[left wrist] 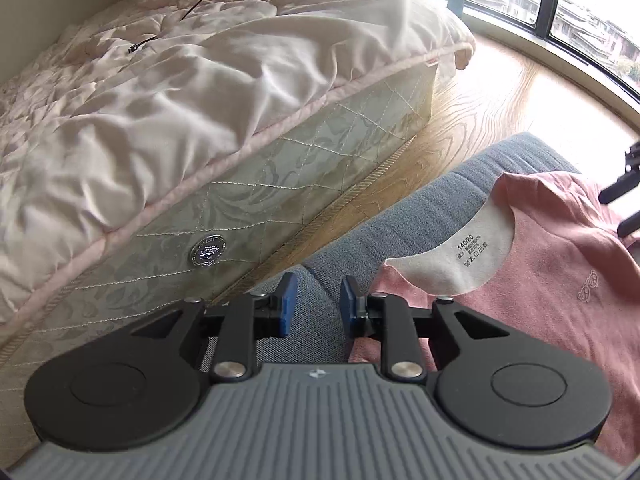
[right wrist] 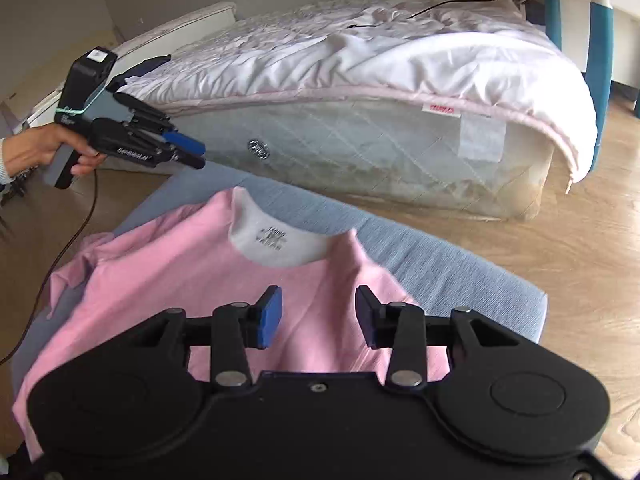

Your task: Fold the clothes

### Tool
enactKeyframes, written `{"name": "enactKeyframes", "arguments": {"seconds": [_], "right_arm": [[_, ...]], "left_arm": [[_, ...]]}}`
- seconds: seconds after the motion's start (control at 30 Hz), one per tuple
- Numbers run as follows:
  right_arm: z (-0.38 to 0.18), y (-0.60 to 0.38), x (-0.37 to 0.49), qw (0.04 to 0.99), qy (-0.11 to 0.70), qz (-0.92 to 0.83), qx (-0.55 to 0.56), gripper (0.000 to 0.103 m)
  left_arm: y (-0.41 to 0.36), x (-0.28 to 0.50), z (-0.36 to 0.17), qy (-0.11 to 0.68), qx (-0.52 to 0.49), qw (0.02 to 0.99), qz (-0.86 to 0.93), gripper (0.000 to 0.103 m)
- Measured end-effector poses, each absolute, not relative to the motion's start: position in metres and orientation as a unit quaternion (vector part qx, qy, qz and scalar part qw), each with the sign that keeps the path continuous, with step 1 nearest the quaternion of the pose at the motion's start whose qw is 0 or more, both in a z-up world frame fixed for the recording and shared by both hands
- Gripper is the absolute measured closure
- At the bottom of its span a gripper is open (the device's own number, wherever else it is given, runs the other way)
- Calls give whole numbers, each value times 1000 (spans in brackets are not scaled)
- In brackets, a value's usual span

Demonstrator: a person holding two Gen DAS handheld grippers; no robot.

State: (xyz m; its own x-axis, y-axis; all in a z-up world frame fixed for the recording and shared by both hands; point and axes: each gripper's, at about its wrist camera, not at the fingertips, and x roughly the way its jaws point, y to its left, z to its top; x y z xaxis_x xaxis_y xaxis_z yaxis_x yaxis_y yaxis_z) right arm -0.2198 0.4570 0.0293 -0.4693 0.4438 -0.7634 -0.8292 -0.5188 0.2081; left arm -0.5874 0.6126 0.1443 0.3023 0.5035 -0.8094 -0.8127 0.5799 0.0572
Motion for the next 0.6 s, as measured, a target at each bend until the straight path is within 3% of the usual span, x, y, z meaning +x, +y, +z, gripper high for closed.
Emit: {"name": "enactKeyframes", "arguments": {"seconds": [0.17, 0.3, 0.37, 0.5, 0.6], "right_arm": [[19, 416, -265, 348, 245, 821, -380, 59], [2, 413, -284, 356, 181, 813, -423, 40], [-5, 421, -283, 388, 164, 789, -447, 40], [24, 419, -274, 417, 204, 785, -410, 43], [63, 397, -294, 380, 237, 815, -367, 32]], "left_arm": [[578, -583, 151, 394, -229, 799, 392, 68], [535, -601, 152, 402, -218, 795, 399, 55], [514, -630, 155, 399, -216, 785, 421, 51], [475, -709, 157, 362, -303, 746, 469, 45], [436, -756, 153, 317, -360, 728, 490, 41]]}}
